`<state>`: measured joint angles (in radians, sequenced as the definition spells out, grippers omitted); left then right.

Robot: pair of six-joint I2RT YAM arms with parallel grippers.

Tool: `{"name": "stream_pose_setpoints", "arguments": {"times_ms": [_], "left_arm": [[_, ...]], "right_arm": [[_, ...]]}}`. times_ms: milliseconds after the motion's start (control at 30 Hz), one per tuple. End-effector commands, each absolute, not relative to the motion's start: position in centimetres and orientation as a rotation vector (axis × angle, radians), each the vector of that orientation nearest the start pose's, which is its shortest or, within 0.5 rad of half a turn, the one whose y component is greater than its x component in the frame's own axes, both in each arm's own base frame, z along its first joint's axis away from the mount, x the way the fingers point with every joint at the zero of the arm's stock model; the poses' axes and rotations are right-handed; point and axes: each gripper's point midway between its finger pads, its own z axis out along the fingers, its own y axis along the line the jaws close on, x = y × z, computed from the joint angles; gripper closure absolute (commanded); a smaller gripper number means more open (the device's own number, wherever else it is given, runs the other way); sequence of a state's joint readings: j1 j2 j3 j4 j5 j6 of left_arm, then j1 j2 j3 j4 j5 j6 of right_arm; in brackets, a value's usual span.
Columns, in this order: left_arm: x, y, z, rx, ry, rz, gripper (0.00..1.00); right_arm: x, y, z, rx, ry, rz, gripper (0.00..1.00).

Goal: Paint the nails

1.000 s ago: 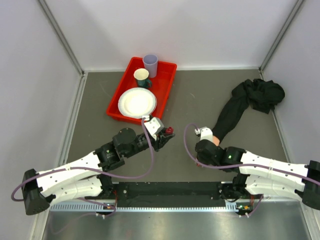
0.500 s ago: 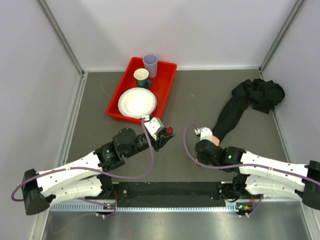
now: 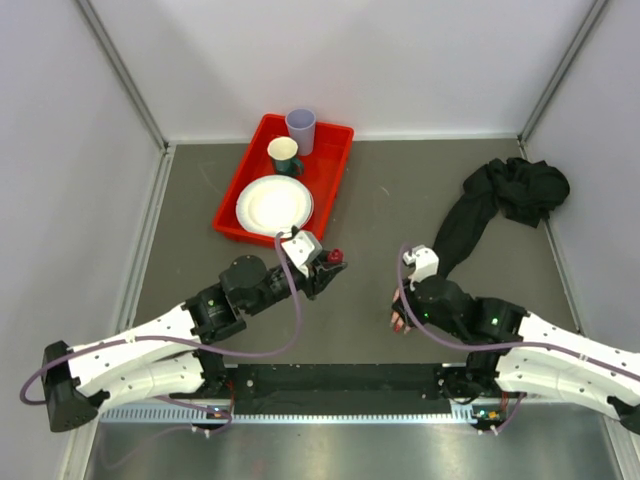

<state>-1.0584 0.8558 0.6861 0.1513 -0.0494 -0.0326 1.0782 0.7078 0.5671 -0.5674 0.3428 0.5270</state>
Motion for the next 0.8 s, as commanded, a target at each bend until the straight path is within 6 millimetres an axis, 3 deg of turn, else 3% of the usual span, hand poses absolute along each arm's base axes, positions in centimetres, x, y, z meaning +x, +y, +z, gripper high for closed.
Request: {"name": "stream_pose_setpoints", "arguments": {"times_ms": [0, 33, 100, 133, 233, 267, 300, 367, 400, 600, 767], "left_arm": [[17.8, -29.5, 32.6, 0.694, 1.397, -0.833, 1.0], [17.6, -29.6, 32.3, 0.71, 1.411, -0.835, 1.0], [17.2, -30.3, 32.3, 0.77, 1.406, -0.85, 1.0], [15.7, -31.1, 31.6, 0.869, 1.405, -0.907, 1.0], [12.8, -33.0, 30.6, 1.09, 1.359, -1.015, 1.0], [12.4, -33.2, 29.9, 1.152, 1.364, -1.02, 1.0], [12.0, -33.8, 29.8, 1.196, 1.362, -1.04, 1.0], [11.4, -34.2, 29.2, 1.251, 1.363, -1.068, 1.0], [11.2, -34.5, 29.1, 1.264, 1.36, -1.08, 1.0], [10.0, -34.7, 27.5, 1.314, 1.333, -1.141, 1.0], [8.7, -35.0, 26.7, 1.387, 1.325, -1.211, 1.0]], "right_arm": [[15.3, 18.4, 19.1, -0.415, 2.073, 0.534, 1.0], [15.4, 18.3, 21.0, -0.396, 2.041, 0.554, 1.0], [15.1, 17.9, 22.6, -0.399, 2.022, 0.571, 1.0], [14.9, 18.0, 24.7, -0.392, 1.991, 0.606, 1.0], [14.5, 17.7, 28.7, -0.396, 1.955, 0.651, 1.0], [14.3, 17.8, 29.8, -0.401, 1.946, 0.667, 1.0], [13.9, 17.5, 32.1, -0.4, 1.919, 0.701, 1.0], [13.3, 17.7, 33.6, -0.426, 1.907, 0.742, 1.0], [13.0, 17.7, 35.3, -0.429, 1.878, 0.776, 1.0], [11.5, 18.1, 36.8, -0.512, 1.88, 0.841, 1.0], [10.3, 19.7, 38.8, -0.577, 1.82, 0.963, 1.0]]}}
